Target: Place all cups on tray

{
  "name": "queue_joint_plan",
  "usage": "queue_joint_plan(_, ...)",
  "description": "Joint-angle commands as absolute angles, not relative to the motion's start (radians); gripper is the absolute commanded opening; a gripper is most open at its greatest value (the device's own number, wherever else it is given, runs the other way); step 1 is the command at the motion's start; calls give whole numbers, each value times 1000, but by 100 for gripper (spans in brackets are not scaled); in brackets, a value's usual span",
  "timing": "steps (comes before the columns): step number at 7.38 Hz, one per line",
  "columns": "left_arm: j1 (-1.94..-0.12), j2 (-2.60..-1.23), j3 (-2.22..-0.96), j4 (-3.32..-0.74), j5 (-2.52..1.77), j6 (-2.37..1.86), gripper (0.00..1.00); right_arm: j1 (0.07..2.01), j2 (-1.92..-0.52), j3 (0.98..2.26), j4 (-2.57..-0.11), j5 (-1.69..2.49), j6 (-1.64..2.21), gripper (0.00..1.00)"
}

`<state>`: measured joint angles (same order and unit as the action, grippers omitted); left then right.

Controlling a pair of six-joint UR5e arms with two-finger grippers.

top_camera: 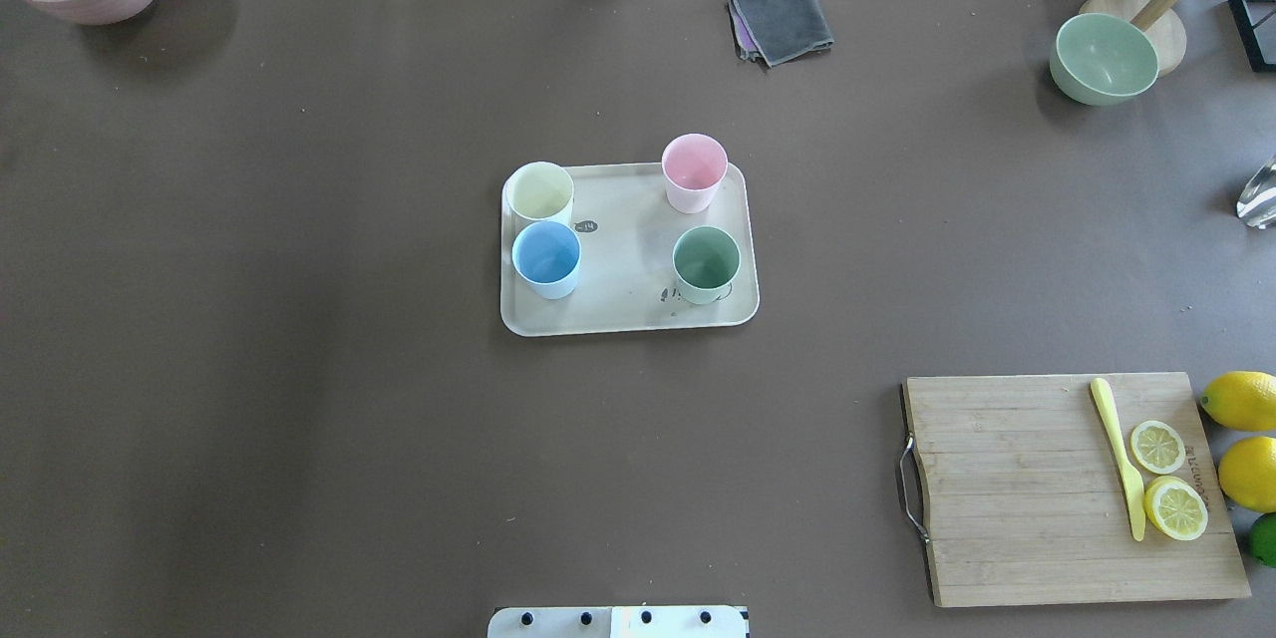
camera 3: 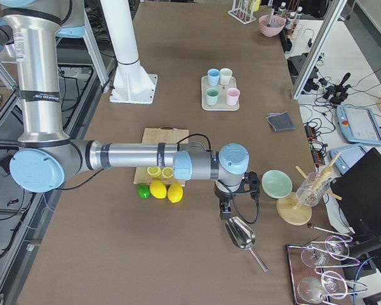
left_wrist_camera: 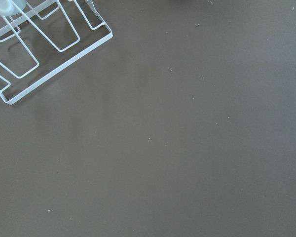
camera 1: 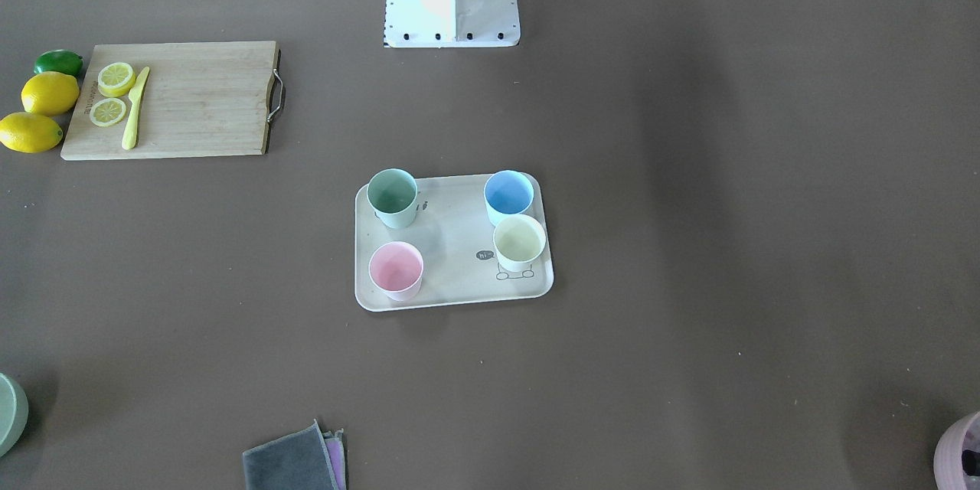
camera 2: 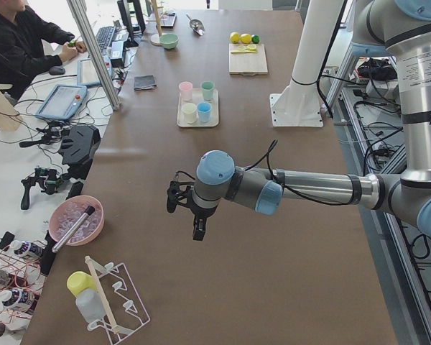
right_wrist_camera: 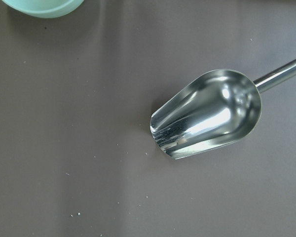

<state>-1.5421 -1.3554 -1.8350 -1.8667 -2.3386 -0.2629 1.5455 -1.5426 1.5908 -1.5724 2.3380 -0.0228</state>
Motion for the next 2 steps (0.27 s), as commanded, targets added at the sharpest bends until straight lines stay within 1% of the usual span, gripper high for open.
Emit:
queue_joint_plan(1, -1543, -1359, -1832, -1867, -2326, -264, 98, 1545, -1540, 1589, -1572, 2338, -25, 100)
queue_joint_plan(2, -1543, -1361, -1832, -1867, -2324, -264, 98, 1545, -1540, 1589, -1572, 2339, -25, 100)
